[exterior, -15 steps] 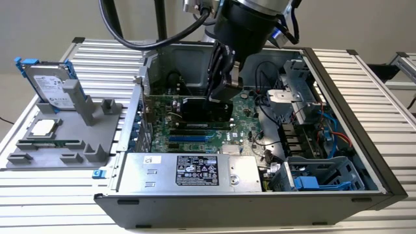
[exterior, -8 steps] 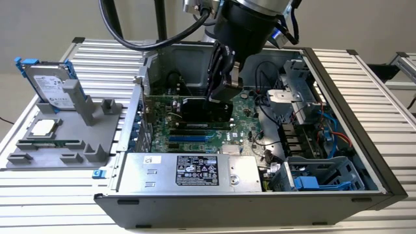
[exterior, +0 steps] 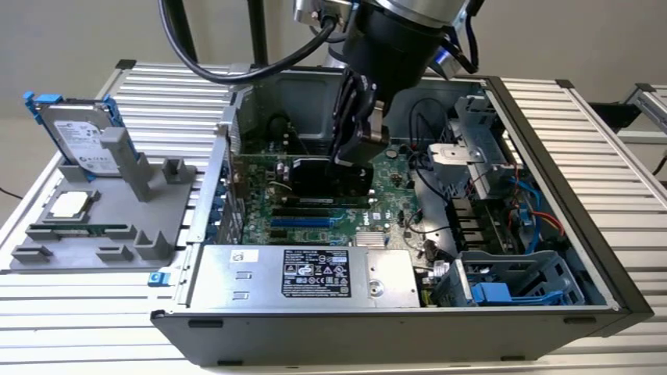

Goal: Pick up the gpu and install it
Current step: 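Insert the gpu into the slot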

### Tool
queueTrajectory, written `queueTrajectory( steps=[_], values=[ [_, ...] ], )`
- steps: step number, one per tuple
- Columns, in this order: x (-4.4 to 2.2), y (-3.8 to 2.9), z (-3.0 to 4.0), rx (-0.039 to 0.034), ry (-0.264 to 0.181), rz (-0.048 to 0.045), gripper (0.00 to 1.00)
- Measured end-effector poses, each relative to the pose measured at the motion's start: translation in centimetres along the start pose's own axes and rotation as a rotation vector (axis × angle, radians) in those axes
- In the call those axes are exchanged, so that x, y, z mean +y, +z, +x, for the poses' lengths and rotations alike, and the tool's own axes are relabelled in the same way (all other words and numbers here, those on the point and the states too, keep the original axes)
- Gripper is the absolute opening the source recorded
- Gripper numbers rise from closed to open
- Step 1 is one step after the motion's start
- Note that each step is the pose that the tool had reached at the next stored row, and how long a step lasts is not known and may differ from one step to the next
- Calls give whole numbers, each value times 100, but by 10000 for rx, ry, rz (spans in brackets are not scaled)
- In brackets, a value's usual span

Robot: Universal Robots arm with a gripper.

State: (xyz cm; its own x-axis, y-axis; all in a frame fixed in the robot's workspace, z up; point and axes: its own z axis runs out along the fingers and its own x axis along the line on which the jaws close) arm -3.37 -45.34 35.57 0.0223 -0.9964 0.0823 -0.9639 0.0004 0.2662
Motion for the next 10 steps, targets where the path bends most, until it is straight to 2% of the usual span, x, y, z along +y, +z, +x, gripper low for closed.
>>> queueTrajectory(
  steps=[5,10],
  values=[
    [-7,24,-2,38,10,-1,0],
    [-12,41,-3,140,36,-25,0]
  ],
)
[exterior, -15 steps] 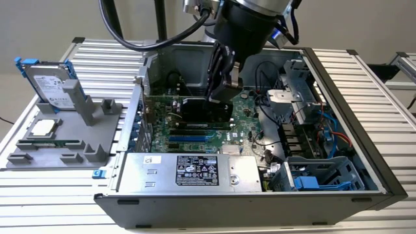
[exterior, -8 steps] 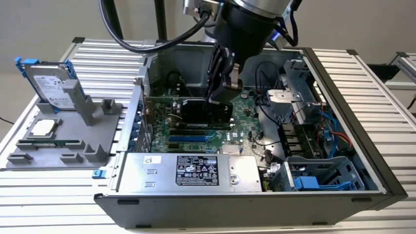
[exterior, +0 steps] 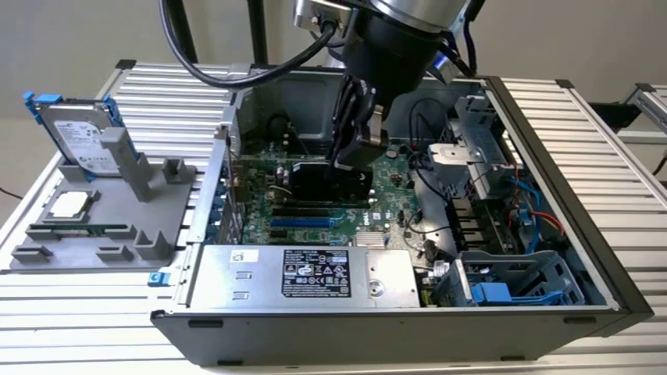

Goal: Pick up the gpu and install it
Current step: 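Insert the gpu into the slot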

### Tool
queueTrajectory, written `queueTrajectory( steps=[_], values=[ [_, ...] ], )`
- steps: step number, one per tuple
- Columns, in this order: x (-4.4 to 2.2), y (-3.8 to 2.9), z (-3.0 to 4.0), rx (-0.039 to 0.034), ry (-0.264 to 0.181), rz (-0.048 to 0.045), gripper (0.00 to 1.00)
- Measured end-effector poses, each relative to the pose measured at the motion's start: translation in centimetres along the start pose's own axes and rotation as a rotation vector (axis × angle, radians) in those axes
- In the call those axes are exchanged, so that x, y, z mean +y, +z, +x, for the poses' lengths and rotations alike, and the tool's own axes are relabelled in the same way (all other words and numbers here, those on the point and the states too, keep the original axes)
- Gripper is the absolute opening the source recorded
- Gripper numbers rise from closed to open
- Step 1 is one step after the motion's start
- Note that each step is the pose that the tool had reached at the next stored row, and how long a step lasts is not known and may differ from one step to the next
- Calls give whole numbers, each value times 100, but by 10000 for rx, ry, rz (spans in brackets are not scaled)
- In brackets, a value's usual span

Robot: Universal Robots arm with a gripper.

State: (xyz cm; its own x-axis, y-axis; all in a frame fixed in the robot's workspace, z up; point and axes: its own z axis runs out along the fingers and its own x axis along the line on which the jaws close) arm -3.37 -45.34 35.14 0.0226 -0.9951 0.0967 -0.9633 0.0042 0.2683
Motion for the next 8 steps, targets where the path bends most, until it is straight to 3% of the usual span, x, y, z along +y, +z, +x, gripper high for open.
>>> queueTrajectory(
  steps=[8],
  values=[
    [-37,-1,0,21,4,-21,0]
  ],
)
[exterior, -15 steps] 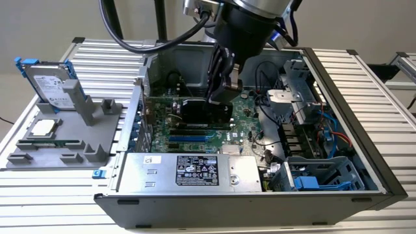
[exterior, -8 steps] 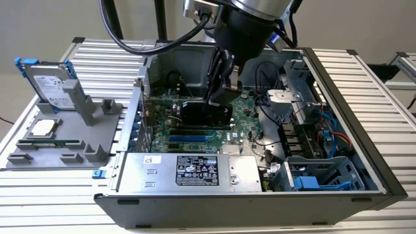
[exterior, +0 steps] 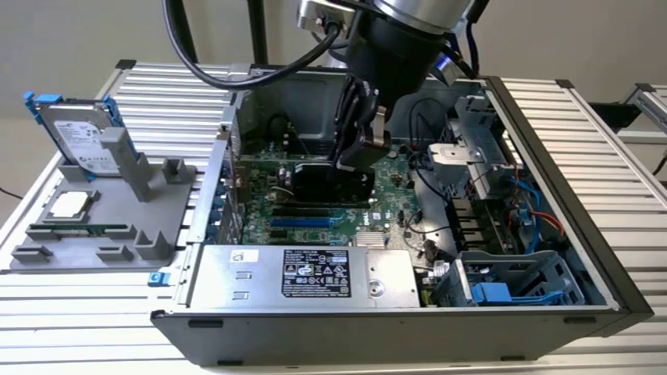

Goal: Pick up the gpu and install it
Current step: 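Insert the gpu into the slot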

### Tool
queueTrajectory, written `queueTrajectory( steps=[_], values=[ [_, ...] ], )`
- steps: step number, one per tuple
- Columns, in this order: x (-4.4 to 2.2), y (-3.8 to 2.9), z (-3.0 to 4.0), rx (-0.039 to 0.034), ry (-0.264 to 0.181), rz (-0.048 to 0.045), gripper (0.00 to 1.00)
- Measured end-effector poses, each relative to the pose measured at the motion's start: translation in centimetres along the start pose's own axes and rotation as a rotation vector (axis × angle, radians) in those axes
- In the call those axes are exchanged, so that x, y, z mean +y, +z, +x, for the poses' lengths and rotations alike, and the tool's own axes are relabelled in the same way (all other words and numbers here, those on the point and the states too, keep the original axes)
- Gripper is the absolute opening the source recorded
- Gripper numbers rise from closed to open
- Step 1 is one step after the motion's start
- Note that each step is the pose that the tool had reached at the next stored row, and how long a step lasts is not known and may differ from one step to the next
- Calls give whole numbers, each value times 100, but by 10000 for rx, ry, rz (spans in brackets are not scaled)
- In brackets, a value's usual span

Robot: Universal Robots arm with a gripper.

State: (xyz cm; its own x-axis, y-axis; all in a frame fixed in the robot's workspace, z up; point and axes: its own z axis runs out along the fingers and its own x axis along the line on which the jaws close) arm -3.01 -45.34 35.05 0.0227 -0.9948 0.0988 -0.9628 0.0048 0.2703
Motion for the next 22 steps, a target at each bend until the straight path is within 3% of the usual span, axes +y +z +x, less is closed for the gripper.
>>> queueTrajectory(
  steps=[7,12,22],
  values=[
    [-46,-24,-5,-11,28,-5,0],
    [-49,-28,-12,-108,55,-1,0],
    [-49,-27,-12,-114,56,-2,0]
  ],
)
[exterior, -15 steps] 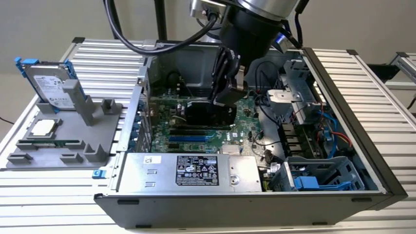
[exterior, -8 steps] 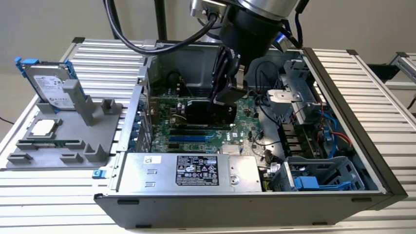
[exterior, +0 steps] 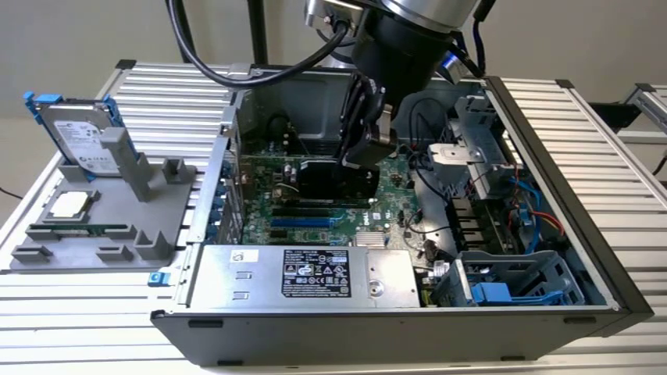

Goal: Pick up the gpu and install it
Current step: 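Insert the gpu into the slot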

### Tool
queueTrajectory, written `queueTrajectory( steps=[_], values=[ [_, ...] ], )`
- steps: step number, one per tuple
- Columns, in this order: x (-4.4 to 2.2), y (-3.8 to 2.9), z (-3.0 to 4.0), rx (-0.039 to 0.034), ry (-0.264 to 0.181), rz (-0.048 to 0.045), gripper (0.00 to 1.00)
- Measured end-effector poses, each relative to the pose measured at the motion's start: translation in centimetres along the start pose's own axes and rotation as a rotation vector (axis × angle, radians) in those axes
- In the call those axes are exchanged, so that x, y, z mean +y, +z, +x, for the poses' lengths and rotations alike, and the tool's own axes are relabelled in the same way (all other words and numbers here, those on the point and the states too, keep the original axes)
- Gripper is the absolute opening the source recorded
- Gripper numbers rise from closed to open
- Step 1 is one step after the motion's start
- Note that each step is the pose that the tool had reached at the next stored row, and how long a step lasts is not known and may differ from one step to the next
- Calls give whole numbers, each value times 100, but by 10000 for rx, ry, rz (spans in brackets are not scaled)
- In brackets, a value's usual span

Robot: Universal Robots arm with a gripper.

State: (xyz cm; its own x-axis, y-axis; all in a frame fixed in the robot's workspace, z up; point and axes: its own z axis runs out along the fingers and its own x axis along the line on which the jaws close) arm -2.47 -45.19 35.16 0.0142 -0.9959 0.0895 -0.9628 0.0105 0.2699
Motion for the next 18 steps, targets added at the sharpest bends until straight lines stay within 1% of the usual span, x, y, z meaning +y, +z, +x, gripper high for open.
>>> queueTrajectory(
  steps=[5,7,10,12,15,18],
  values=[
    [-10,14,-25,-6,-1,0,0],
    [-16,27,-44,-47,-6,-1,0],
    [-24,54,-62,-169,-10,-1,0],
    [-31,80,-77,-234,7,-3,0],
    [-45,127,-107,-277,58,-7,0],
    [-59,176,-137,-294,98,-11,0]
  ],
)
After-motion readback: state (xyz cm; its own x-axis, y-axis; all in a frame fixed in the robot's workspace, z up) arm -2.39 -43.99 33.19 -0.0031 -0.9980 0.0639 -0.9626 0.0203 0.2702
